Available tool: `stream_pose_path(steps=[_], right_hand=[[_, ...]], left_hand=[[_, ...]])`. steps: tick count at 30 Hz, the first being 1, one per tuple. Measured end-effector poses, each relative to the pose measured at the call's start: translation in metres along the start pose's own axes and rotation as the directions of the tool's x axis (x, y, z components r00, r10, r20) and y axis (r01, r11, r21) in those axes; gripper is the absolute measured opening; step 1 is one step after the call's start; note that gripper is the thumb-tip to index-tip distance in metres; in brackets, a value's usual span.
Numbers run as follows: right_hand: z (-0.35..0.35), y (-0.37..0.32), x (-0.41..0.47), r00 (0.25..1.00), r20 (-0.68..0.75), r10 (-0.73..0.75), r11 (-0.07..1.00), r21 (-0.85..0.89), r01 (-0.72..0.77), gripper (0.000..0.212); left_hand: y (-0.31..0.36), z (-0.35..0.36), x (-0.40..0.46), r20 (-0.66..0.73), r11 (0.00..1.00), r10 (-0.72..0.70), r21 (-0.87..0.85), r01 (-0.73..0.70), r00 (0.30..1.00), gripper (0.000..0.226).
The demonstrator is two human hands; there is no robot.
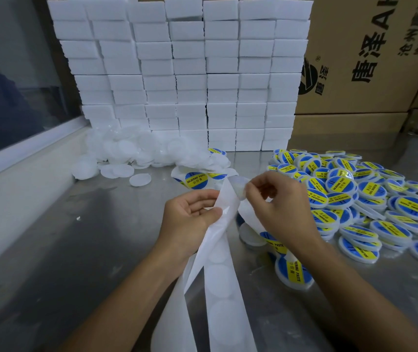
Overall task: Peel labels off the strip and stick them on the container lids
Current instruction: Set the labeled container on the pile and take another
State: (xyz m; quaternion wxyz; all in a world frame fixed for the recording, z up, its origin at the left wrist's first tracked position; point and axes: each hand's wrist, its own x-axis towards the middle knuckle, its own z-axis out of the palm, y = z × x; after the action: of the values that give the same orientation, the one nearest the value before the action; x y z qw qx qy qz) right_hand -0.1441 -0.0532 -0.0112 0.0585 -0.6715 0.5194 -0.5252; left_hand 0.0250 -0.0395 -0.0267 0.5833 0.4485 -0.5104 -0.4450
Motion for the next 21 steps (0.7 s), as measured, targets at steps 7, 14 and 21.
stream_pose_path(steps=[7, 14, 21], right_hand=[[-0.008, 0.002, 0.008, 0.963, -0.056, 0.264, 0.917, 0.324, -0.232, 0.011], [-0.012, -0.008, 0.008, 0.965, -0.076, 0.253, 0.854, 0.487, -0.185, 0.014], [-0.01, -0.016, 0.006, 0.982, -0.068, 0.179, 0.867, 0.483, -0.125, 0.02]], left_hand=[[-0.002, -0.006, 0.004, -0.066, 1.0, -0.006, -0.01, 0.005, 0.998, 0.03], [-0.017, -0.033, 0.029, -0.34, 0.989, 0.099, 0.141, -0.054, 0.935, 0.032], [-0.053, -0.081, 0.084, -0.32, 0.578, 0.205, 0.803, 0.149, 0.925, 0.041]])
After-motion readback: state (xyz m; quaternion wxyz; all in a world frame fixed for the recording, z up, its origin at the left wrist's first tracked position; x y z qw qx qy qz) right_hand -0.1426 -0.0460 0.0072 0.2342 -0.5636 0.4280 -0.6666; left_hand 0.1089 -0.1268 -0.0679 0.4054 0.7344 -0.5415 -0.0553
